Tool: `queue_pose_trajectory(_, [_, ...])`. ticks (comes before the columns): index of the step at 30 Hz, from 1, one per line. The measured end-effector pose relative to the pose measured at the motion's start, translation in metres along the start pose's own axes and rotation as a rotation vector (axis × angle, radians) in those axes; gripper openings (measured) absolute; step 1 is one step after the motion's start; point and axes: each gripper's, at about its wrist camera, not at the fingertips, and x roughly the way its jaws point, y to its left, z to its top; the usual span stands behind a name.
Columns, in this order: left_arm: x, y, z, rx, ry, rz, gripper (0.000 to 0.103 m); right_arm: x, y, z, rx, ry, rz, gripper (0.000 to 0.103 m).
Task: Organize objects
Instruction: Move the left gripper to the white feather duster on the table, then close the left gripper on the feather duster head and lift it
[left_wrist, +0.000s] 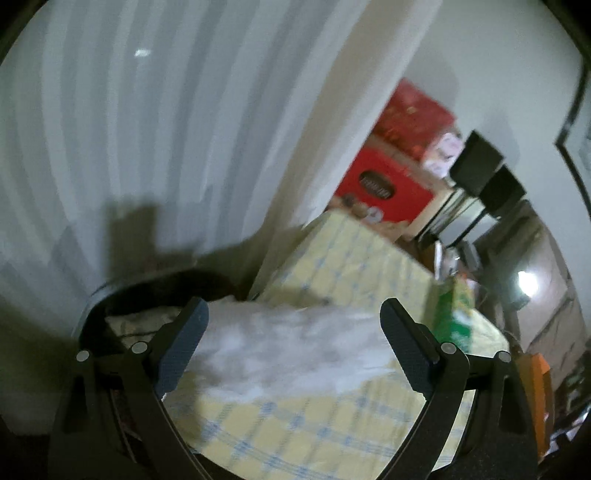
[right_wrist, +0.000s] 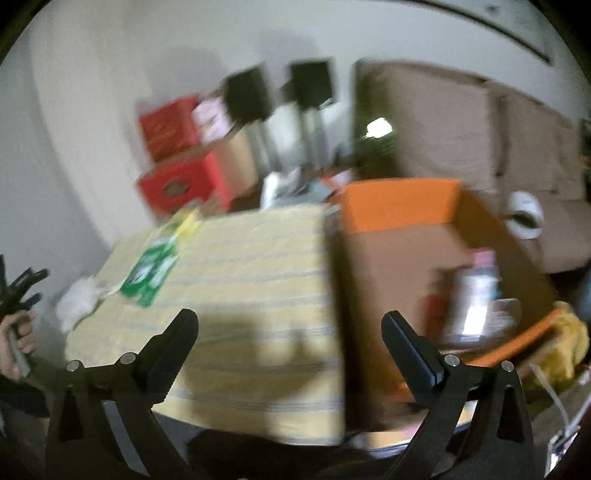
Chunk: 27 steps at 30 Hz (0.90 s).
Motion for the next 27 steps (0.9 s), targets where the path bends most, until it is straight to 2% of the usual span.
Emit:
queue_pose_trajectory(6, [0.032,0.025,-0.015,0.062,0.045,0.058,0.093,0.066,0.133,0.006,-0.164,0.111,0.146,0.101])
queue_pose_trajectory(7, [0.036,0.026,-0.018,0.071,0.055,0.062,0.093,0.077,0.159,0.007,-0.202,0.120,0.154,0.101])
queue_pose_trajectory(11, [0.061,0.025,-0.030,0.111,0.100,0.057,0.093,0.110,0.216,0.011,-0.270,0.125,0.163,0.101])
queue_pose_trajectory(21, [0.075,0.049,-0.028,0.063,0.135,-0.123,0.093,0.202,0.310,0.014,-0.371,0.136,0.234,0.100])
queue_pose_trajectory(23, [0.075,0.051,-0.027,0.067,0.128,-0.162,0.093,0.215,0.325,0.011,-0.403,0.138,0.266,0.093])
queue_pose_trajectory(27, [0.079,0.042,-0.033,0.118,0.108,-0.161,0.091,0.233,0.347,0.005,-0.481,0.150,0.273,0.089])
